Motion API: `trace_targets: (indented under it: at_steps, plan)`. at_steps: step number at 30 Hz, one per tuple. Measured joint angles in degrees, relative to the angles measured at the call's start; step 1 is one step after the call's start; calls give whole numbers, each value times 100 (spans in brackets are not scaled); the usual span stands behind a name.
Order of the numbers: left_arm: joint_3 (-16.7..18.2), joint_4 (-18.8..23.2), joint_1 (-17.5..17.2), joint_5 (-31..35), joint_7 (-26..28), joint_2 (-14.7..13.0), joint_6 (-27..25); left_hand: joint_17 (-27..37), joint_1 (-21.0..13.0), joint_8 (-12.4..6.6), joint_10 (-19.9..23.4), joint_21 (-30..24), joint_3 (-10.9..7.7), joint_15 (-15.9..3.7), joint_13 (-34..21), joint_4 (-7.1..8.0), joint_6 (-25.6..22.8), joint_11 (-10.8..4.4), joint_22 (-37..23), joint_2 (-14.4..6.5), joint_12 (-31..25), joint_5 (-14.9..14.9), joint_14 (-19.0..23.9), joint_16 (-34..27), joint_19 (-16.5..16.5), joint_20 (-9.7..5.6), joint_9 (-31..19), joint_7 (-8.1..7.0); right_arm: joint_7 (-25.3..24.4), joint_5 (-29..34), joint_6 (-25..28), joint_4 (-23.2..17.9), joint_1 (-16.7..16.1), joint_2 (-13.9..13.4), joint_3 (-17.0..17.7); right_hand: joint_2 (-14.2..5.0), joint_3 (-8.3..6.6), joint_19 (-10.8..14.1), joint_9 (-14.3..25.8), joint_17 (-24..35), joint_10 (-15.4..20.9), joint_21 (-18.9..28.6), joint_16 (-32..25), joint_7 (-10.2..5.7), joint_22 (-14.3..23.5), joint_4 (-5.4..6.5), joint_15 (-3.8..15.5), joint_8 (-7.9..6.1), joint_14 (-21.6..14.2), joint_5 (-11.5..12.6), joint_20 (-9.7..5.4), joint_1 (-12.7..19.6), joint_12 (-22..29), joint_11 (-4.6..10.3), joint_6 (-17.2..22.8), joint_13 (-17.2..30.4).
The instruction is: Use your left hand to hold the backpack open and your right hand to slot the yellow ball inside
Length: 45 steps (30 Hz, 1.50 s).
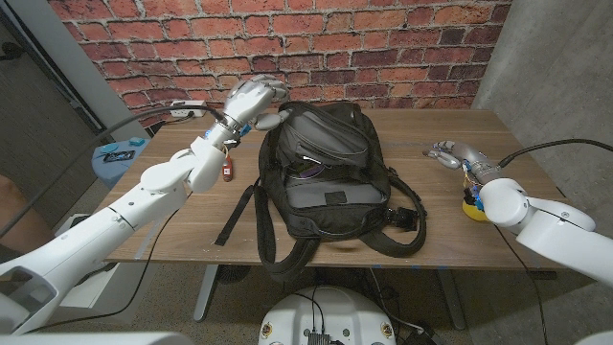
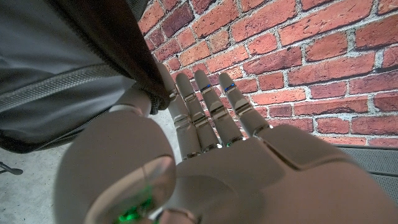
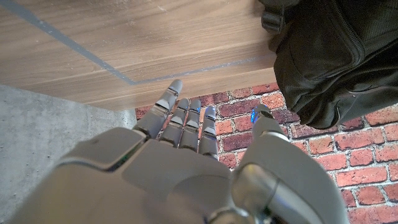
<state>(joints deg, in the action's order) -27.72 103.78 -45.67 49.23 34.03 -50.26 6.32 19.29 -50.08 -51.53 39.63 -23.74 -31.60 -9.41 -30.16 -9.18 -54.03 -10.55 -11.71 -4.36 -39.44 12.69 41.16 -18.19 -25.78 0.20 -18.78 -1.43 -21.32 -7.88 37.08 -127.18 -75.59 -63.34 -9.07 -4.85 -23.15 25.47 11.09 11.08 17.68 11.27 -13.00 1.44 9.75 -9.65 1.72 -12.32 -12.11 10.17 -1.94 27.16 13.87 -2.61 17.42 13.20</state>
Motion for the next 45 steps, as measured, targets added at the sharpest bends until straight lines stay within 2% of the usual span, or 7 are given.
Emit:
trace_targets:
  at_steps: [1, 2, 8, 9, 20, 33, 45]
  plan:
    - [-12, -8, 9, 0, 0, 14, 0, 0, -2, 0, 0, 0, 0, 0, 0, 0, 0, 0, 0, -1, 0, -10, 0, 0, 0, 0, 0, 0, 14, 5, 69, 0, 0, 0, 0, 0, 0, 0, 0, 0, 0, 0, 0, 0, 0, 0, 0, 0, 0, 0, 0, 0, 0, 0, 0, 0]
    - [-15, -11, 12, -44, -16, 20, -39, 5, -2, 0, 0, 0, 0, 0, 0, 0, 0, 0, 0, -2, 0, -11, 0, 0, 0, 0, 0, 0, 24, 8, 123, -147, -76, -130, 43, 0, 0, 14, 0, 0, 0, 0, 0, 21, 0, 0, 0, 0, 0, 0, 13, 0, 0, 0, 22, 0]
    - [-62, -50, 55, -79, -30, 109, -73, 27, -9, 0, 0, 0, 0, -20, 0, 0, 0, -1, 0, -7, 0, 34, 20, 0, 0, 0, 10, 0, 65, 46, 393, -244, -115, -222, 50, 68, 49, 60, 0, 0, 62, 0, 0, 52, 0, 1, -40, -21, -41, 0, 60, 68, 33, -62, 53, 43]
    - [-77, -61, 66, -109, -33, 129, -99, 23, -10, 0, 0, 0, -9, -20, 0, -9, 0, -1, 0, -7, 0, 34, 20, 0, 0, 0, 17, 0, 69, 55, 442, -329, -142, -303, 49, 67, 49, 60, 0, 0, 62, 0, 0, 61, 0, 1, -40, -21, -41, 0, 60, 67, 33, -62, 61, 54]
    - [-226, -186, 191, -153, -28, 340, -167, 11, -69, -46, 54, -23, -48, 20, -27, -48, -53, 52, -1, 21, -24, 34, 102, 44, 0, 0, 30, 52, 82, 77, 789, -513, -277, -484, 75, 98, 72, 92, -1, -1, 92, 0, 0, 60, -1, 25, -42, -21, -101, -3, 92, 98, 33, -33, 61, 81]
    - [-427, -377, 402, -219, -21, 578, -231, 27, -95, -83, 83, -66, -48, 10, -26, -48, -49, 82, -1, 45, -43, 89, 154, 44, 0, 0, 32, 56, 85, 35, 1112, -744, -684, -662, 407, 128, 103, 132, -1, 26, 92, 0, 0, 60, -1, 25, -42, -21, -101, -3, 91, 128, 33, -33, 61, 100]
    - [-547, -489, 538, -292, -91, 656, -246, 54, -95, -106, 93, -66, -47, 10, -52, -47, -61, 91, -1, 45, -43, 111, 153, 44, 0, 0, 32, 83, 203, 81, 1399, -867, -924, -892, 592, 151, 135, 152, -2, 26, 85, 0, 0, 60, -1, 25, -72, 4, -132, -3, 111, 151, 32, -84, 60, 108]
